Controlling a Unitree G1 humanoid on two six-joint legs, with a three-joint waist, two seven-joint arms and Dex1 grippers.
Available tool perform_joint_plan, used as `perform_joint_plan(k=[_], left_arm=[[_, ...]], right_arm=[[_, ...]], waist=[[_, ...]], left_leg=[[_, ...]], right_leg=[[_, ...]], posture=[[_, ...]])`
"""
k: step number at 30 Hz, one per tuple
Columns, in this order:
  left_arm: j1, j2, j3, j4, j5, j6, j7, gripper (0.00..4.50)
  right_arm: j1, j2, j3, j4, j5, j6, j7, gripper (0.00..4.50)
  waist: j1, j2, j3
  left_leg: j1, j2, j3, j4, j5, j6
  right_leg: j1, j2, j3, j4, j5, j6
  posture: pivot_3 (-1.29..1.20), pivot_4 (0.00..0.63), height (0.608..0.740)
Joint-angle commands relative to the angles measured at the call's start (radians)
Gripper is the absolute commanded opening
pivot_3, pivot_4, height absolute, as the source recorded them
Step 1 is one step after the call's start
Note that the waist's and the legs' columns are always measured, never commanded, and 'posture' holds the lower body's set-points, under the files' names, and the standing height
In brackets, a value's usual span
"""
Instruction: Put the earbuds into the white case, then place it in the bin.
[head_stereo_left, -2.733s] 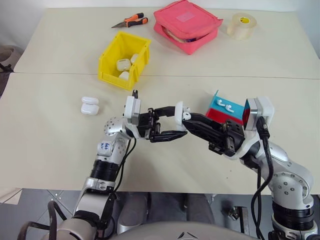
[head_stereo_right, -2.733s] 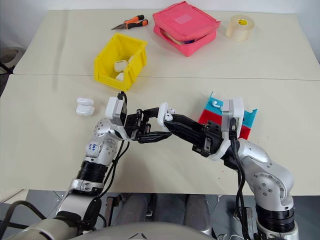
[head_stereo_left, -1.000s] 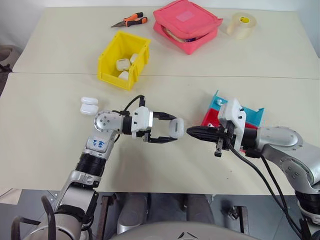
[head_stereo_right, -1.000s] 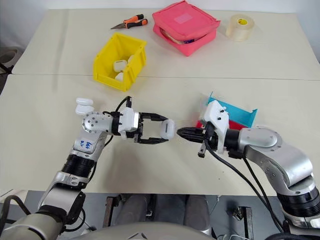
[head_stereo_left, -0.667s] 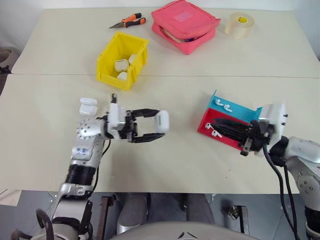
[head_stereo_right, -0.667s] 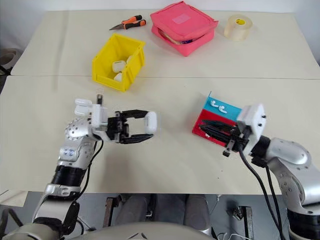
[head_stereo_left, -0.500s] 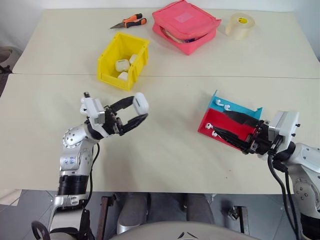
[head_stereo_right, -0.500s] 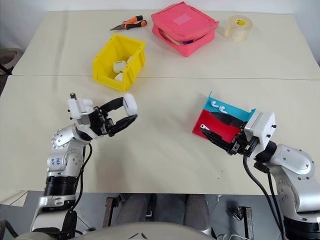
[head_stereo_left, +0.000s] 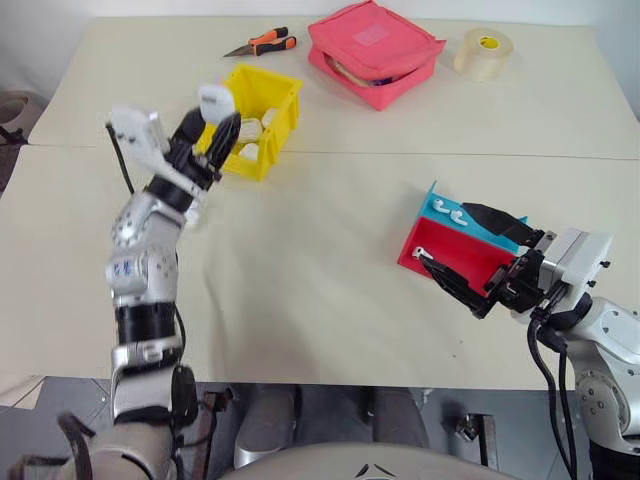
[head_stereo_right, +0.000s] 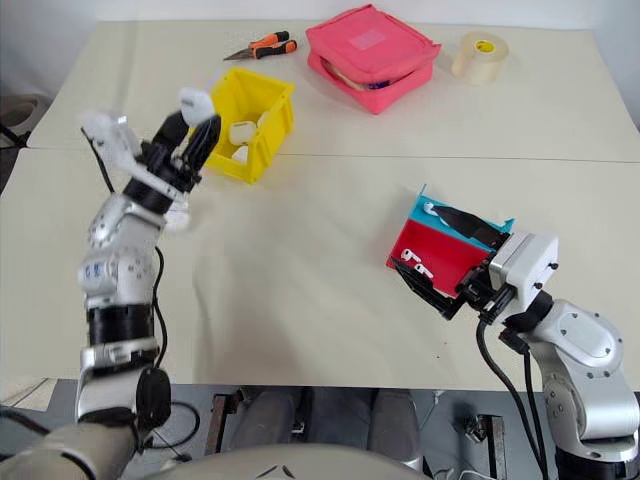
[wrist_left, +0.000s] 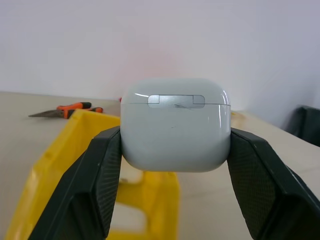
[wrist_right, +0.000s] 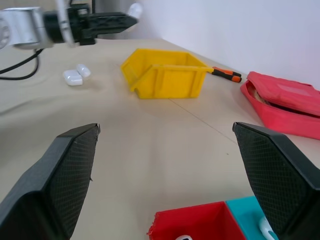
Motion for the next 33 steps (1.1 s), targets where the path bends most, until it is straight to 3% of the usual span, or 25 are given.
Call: perform_joint_plan(k=[1,6,11,14,20,27,29,33], left_arm=[[-0.211,0.043,-0.034,0.255,0.104,0.003,0.078,2.78],[-0.356,0.064,-0.063,0.516,0.173,-0.054,0.051,2.78],[-0.375,0.079,-0.074,0.565,0.198,-0.065,0.011,4.35],[-0.347,0.088,-0.067,0.537,0.191,-0.078,-0.030,4.47],[-0.199,0.143,-0.085,0.322,0.162,-0.111,-0.225,4.47],[0.235,0.324,-0.107,-0.118,0.067,-0.078,-0.574,4.47],[0.342,0.358,-0.110,-0.204,0.049,-0.049,-0.607,4.47],[0.410,0.352,-0.114,-0.309,0.023,0.042,-0.562,4.47]], right_arm=[[-0.010,-0.004,0.005,-0.022,-0.001,-0.005,-0.012,4.46],[-0.024,-0.002,0.018,-0.037,-0.007,0.004,-0.034,4.46],[-0.018,-0.002,0.024,-0.046,-0.012,0.001,-0.047,4.50],[-0.011,-0.003,0.023,-0.048,-0.011,-0.001,-0.047,4.50],[-0.004,-0.029,0.010,-0.031,0.006,0.005,-0.017,4.50],[-0.008,-0.131,-0.025,0.046,0.076,0.057,0.108,4.50],[-0.013,-0.146,-0.033,0.070,0.083,0.063,0.129,4.50],[-0.027,-0.151,-0.039,0.096,0.080,0.060,0.143,4.50]], waist=[[0.000,-0.001,0.001],[-0.008,-0.002,0.001],[-0.012,-0.004,0.001],[-0.009,-0.004,0.002],[-0.009,-0.004,0.001],[-0.021,-0.004,0.001],[-0.026,-0.002,0.001],[-0.002,-0.003,0.001]], left_leg=[[0.000,0.000,0.000,0.000,0.000,0.000],[0.001,0.000,0.002,-0.003,0.000,0.001],[0.000,0.001,0.004,-0.004,0.000,0.001],[0.000,0.001,0.004,-0.002,0.000,0.000],[0.000,0.002,0.005,-0.002,0.000,0.000],[0.000,0.003,0.004,-0.002,0.000,0.000],[0.002,0.003,0.004,-0.002,0.000,0.000],[0.001,0.003,0.003,-0.001,0.000,0.000]], right_leg=[[0.000,0.000,0.000,-0.001,0.000,0.000],[0.000,0.000,-0.001,-0.001,0.000,0.000],[-0.003,0.000,-0.004,-0.001,0.000,0.000],[-0.002,0.000,-0.003,0.000,0.000,0.000],[-0.003,0.000,-0.003,0.000,0.000,0.000],[-0.002,0.000,-0.003,0.000,0.000,0.000],[-0.002,0.000,-0.002,0.000,0.000,-0.001],[-0.001,0.000,-0.003,0.001,0.000,-0.001]], posture=[[0.00,0.150,0.740],[0.00,0.150,0.740],[0.00,0.150,0.740],[0.00,0.150,0.740],[0.00,0.150,0.740],[0.00,0.150,0.740],[0.00,0.150,0.740],[0.00,0.150,0.740]])
